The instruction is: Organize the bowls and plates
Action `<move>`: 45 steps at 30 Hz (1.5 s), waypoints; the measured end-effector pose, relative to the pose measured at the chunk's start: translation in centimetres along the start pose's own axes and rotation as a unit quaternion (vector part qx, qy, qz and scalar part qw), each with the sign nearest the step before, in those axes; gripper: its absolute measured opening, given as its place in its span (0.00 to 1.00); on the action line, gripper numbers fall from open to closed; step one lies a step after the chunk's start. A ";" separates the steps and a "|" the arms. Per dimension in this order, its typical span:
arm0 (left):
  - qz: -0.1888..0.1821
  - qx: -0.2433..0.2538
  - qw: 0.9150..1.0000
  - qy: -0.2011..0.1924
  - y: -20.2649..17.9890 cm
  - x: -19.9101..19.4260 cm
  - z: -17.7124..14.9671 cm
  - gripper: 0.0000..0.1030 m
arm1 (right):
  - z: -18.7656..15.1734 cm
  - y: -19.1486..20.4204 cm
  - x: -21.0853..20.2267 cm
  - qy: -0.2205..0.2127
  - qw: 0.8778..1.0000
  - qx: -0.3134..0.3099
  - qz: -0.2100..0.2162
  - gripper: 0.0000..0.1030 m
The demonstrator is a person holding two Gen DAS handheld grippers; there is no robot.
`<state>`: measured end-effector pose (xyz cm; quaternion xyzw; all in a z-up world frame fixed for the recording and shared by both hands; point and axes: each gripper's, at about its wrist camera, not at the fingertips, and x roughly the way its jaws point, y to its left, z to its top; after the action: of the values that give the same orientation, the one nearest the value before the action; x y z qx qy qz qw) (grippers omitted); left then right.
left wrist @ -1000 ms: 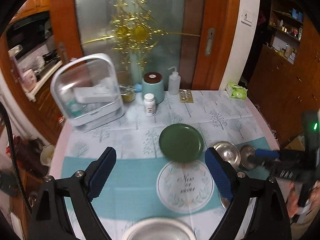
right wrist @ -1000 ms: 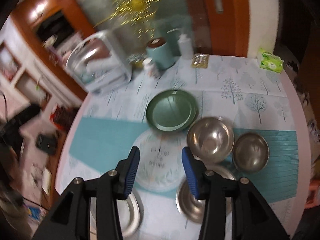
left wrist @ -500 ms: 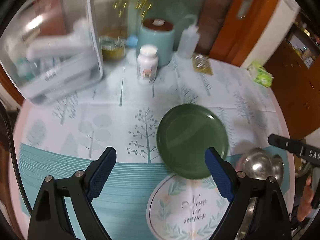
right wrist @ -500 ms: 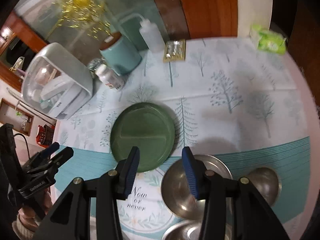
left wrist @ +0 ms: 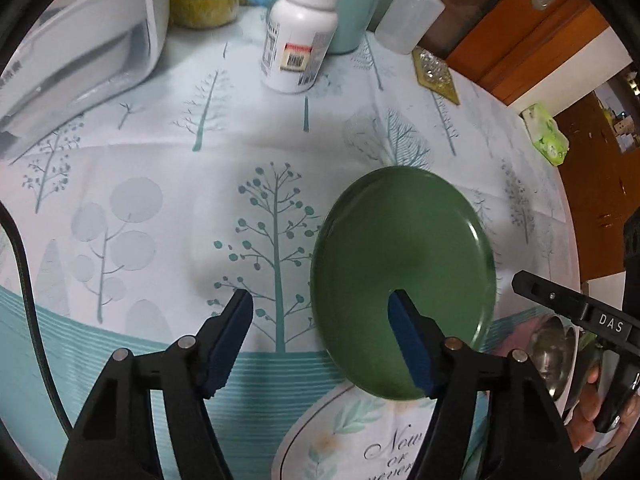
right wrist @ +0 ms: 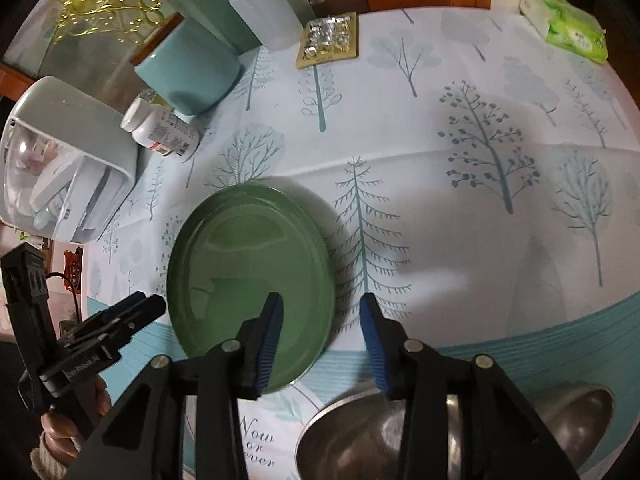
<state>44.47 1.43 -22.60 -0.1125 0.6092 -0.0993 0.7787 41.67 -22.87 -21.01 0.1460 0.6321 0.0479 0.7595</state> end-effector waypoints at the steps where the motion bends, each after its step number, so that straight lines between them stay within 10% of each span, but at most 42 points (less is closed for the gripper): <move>1: 0.000 -0.002 1.000 0.002 0.1 0.4 0.1 0.63 | 0.1 0.0 0.4 0.004 1.000 0.001 0.002 0.31; 19: -0.032 -0.005 0.999 0.032 0.6 2.3 0.8 0.12 | 0.8 -0.4 4.2 0.051 0.999 0.017 -0.005 0.12; 31: -0.048 0.017 0.998 0.031 0.7 2.2 0.5 0.09 | 0.5 -0.4 3.4 0.039 0.999 0.015 -0.005 0.10; 45: -0.067 0.020 0.998 -0.006 1.3 -8.7 -4.0 0.09 | -4.7 3.2 -3.7 0.019 0.999 -0.022 0.043 0.09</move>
<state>38.51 5.01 -15.86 -0.1378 0.5932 -0.1627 0.7763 36.76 -20.07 -17.35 0.1554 0.6384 0.0972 0.7475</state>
